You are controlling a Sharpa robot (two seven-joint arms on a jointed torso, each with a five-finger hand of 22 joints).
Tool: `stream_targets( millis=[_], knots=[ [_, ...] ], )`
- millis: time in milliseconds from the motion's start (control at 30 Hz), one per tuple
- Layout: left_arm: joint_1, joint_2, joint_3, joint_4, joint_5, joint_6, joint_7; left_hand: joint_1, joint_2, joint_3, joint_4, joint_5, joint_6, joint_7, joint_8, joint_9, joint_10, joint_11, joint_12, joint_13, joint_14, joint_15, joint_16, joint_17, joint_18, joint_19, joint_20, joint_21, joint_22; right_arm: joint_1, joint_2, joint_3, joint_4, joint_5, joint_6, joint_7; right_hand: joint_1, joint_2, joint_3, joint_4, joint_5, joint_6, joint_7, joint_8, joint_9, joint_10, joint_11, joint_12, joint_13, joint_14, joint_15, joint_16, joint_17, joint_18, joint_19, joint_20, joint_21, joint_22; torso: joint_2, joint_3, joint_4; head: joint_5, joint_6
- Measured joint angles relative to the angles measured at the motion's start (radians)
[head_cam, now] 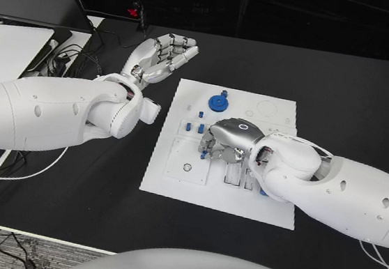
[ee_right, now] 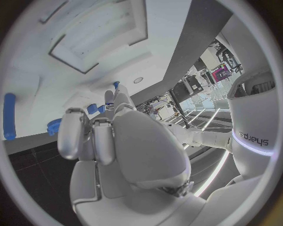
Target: Assemble the parts on the task board
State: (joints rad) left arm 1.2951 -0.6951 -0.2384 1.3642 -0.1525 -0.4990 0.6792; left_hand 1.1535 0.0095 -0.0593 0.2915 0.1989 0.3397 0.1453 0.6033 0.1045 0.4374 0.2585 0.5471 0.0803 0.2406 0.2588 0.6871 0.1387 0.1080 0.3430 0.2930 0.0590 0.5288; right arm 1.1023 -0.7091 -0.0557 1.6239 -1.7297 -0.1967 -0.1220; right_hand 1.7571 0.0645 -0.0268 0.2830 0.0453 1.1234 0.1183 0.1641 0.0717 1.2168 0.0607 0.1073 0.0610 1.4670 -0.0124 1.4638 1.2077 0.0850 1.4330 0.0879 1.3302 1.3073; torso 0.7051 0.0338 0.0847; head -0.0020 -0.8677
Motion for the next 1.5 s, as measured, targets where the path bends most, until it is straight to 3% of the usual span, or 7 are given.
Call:
stream_targets(
  millis=[400,567,700,800,1067,1267,1500],
  knots=[
    [0.0,0.0,0.0,0.0,0.0,0.0,0.0,0.0,0.008,0.0,0.0,0.004,0.0,0.0,0.0,0.0,0.0,0.0,0.0,0.0,0.0,0.0,0.004,0.0,0.0,0.0,0.0,0.0,0.0,-0.002,0.006,0.0,-0.003,-0.002,0.015,-0.004,0.0,0.0,0.0,0.0,0.0,-0.003,0.0,-0.006,-0.002,0.0,0.0,-0.005,0.0,0.0,0.0,0.0,0.0,0.0,-0.004,0.004,0.0,0.0,0.0,-0.0003,-0.0001,0.001,0.0],
    [0.0,0.0,0.0,0.0,0.0,0.0,0.0,0.0,0.008,0.0,0.0,0.004,-0.002,0.002,0.0,-0.001,0.0,0.0,0.0,-0.001,0.0,0.0,0.004,-0.001,0.0,0.002,-0.002,0.0,0.0,-0.002,0.009,0.0,-0.002,-0.002,0.023,-0.008,0.0,0.0,0.007,-0.001,0.0,-0.015,0.011,-0.011,-0.002,-0.008,0.008,-0.023,0.0,0.0,0.0,-0.002,-0.006,0.0,-0.007,0.007,-0.011,0.0,0.0,-0.0003,-0.0005,0.001,0.0],
    [0.0,0.001,0.0,-0.001,0.0,0.0,0.0,0.0,0.008,0.0,0.0,0.004,-0.004,0.004,0.0,-0.001,0.0,0.0,0.0,-0.001,0.0,0.0,0.004,-0.002,0.0,0.004,-0.004,0.0,0.0,-0.002,0.011,0.0,-0.002,-0.002,0.027,-0.009,-0.032,-0.031,-0.006,0.01,0.001,-0.058,0.035,-0.04,-0.004,-0.048,0.032,-0.044,-0.001,0.001,0.016,-0.021,-0.052,0.0,-0.02,0.02,-0.039,0.0,0.0,-0.0003,-0.0006,0.0,0.0],
    [0.0,0.001,0.0,-0.001,0.0,0.0,0.0,0.0,0.008,0.0,0.0,0.004,-0.004,0.004,0.0,-0.001,0.0,0.0,0.0,-0.001,0.0,0.0,0.004,-0.002,0.0,0.004,-0.004,0.0,0.0,-0.002,0.011,0.0,-0.002,-0.002,0.027,-0.009,-0.06,-0.059,-0.024,0.007,0.001,-0.087,0.041,-0.061,-0.007,-0.074,0.042,-0.044,-0.001,-0.001,0.024,-0.03,-0.074,0.0,-0.029,0.029,-0.056,0.0,0.0,-0.0003,-0.0006,-0.001,0.0],
    [0.0,0.0,0.0,-0.001,0.0,0.0,0.0,0.0,0.008,0.0,0.0,0.004,-0.004,0.004,0.0,-0.001,0.0,0.0,0.0,-0.001,0.0,0.0,0.004,-0.002,0.0,0.004,-0.004,0.0,0.0,-0.003,0.009,-0.001,0.0,-0.002,0.016,0.002,-0.112,-0.082,-0.04,0.003,0.001,-0.113,0.048,-0.078,-0.007,-0.104,0.047,-0.043,0.0,0.0,0.025,-0.041,-0.102,0.0,-0.036,0.036,-0.069,0.0,0.0,-0.0003,-0.0003,-0.001,0.0],
    [0.0,0.0,0.0,-0.001,0.0,0.001,0.0,0.0,0.008,0.0,0.0,0.004,-0.004,0.004,0.0,-0.001,0.0,0.0,0.0,-0.001,0.0,0.0,0.004,-0.002,0.0,0.004,-0.004,0.0,0.0,-0.005,0.0,-0.001,0.004,0.0,-0.026,0.015,-0.138,-0.097,-0.046,0.003,0.001,-0.134,0.046,-0.09,-0.007,-0.122,0.046,-0.043,0.001,0.0,0.025,-0.049,-0.116,0.0,-0.036,0.036,-0.076,-0.001,0.0,-0.0003,-0.0002,-0.001,0.0],
    [0.0,-0.003,0.0,0.0,0.0,0.001,0.0,0.0,0.008,0.0,0.0,0.004,-0.004,0.004,0.0,-0.001,0.0,0.0,0.0,-0.001,0.0,0.0,0.004,-0.002,0.0,0.004,-0.004,0.0,0.0,-0.005,-0.074,0.0,0.042,0.094,-0.16,0.059,-0.185,-0.092,-0.03,0.003,0.001,-0.171,0.074,-0.098,-0.007,-0.167,0.066,-0.039,0.002,0.001,0.04,-0.052,-0.114,0.0,-0.037,0.042,-0.076,-0.001,0.0,-0.0003,-0.0002,-0.011,0.007]
  ],
)
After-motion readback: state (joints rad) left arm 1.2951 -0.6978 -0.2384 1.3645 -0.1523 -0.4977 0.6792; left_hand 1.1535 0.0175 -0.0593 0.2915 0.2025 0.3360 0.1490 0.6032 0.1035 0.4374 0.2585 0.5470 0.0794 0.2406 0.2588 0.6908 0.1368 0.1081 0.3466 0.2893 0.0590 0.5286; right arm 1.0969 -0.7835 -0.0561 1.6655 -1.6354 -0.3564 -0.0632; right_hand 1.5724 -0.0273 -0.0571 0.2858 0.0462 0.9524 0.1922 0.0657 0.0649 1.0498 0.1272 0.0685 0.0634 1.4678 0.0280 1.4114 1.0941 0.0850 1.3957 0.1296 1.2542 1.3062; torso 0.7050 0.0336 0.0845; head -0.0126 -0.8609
